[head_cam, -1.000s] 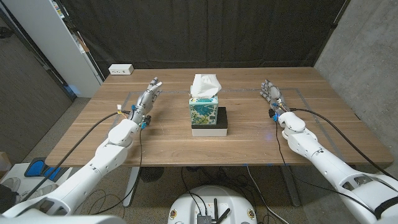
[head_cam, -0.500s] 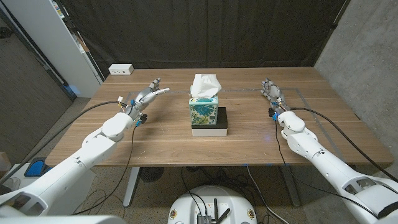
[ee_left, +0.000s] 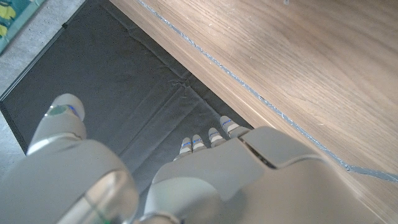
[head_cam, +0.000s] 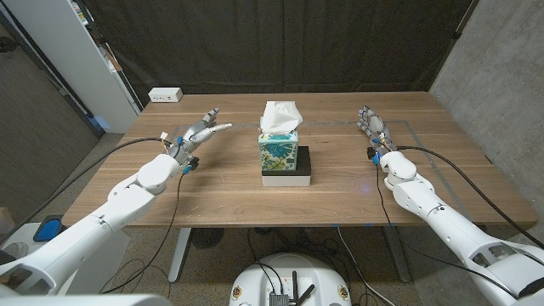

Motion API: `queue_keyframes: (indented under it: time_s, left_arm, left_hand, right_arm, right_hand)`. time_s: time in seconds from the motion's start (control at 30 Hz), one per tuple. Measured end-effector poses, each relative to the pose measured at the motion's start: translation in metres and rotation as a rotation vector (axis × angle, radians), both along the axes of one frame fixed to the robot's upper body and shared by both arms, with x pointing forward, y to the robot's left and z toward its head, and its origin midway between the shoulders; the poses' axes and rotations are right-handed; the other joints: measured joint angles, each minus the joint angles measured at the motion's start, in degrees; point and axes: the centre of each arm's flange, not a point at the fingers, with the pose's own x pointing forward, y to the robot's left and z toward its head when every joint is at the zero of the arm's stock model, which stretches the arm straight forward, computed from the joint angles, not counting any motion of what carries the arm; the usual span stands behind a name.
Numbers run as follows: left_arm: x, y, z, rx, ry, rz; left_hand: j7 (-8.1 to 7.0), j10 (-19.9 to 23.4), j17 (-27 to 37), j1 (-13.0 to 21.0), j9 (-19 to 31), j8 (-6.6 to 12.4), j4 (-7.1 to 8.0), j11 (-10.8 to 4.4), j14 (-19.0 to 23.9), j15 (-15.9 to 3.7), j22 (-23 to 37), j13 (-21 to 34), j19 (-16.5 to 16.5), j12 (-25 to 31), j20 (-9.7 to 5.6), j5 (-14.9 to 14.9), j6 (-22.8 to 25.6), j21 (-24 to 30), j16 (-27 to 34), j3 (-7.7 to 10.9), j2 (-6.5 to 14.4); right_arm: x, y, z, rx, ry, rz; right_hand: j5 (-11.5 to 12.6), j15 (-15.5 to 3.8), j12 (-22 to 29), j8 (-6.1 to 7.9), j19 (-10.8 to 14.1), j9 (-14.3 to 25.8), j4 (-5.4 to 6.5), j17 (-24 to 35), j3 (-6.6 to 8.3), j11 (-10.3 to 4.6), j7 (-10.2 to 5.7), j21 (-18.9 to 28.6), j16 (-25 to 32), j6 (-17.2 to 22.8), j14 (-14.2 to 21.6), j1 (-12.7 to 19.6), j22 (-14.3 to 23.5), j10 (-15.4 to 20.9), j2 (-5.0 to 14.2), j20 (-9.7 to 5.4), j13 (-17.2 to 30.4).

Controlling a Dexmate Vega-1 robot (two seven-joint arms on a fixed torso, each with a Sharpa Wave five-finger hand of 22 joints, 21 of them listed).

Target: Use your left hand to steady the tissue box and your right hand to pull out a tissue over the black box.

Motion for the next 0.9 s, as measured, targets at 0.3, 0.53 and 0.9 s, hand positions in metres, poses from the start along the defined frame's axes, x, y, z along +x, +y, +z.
queue_keyframes:
  time_s: [0.3,0.53,0.9]
  left_arm:
    - [-0.008,-0.003,-0.004,0.019,-0.001,-0.010]
    - [-0.015,-0.003,-0.008,0.025,-0.001,-0.013]
    - [-0.026,-0.004,-0.016,0.028,-0.004,-0.016]
  left_hand:
    - [-0.22,0.00,0.00,0.30,0.00,0.43,0.14,0.00,0.00,0.00,0.00,0.00,0.00,0.23,0.00,0.44,-0.22,0.01,0.00,-1.02,-0.30]
    - [-0.21,0.00,-0.01,0.29,-0.01,0.87,0.40,0.00,0.00,0.00,0.01,-0.01,0.00,0.23,0.00,0.85,-0.22,0.25,0.00,-2.29,-0.30]
    - [-0.21,0.00,-0.01,0.61,-0.01,1.21,0.41,0.00,0.00,0.00,0.01,-0.01,0.00,0.66,0.00,1.57,-0.22,0.25,0.23,-3.25,0.02]
  right_arm:
    - [0.000,0.002,0.002,0.003,-0.002,-0.005]
    - [-0.001,0.004,0.005,0.006,-0.009,-0.010]
    - [-0.004,0.005,0.004,0.015,-0.013,-0.020]
  right_hand:
    - [0.00,0.32,0.00,0.00,-0.62,0.07,-0.23,0.00,-0.23,0.32,0.00,0.00,0.00,0.00,0.31,-0.41,0.00,0.31,0.21,1.45,0.00]
    - [0.00,0.32,0.00,0.00,-0.62,0.06,-0.23,0.01,-0.23,0.32,0.31,0.00,0.00,0.31,0.31,-0.92,0.00,0.31,-0.30,1.45,0.00]
    - [0.00,0.32,0.00,0.00,-0.62,0.06,-0.40,0.01,-0.40,0.20,0.31,0.00,0.00,0.31,0.31,-0.91,-0.01,0.83,-0.30,1.45,0.00]
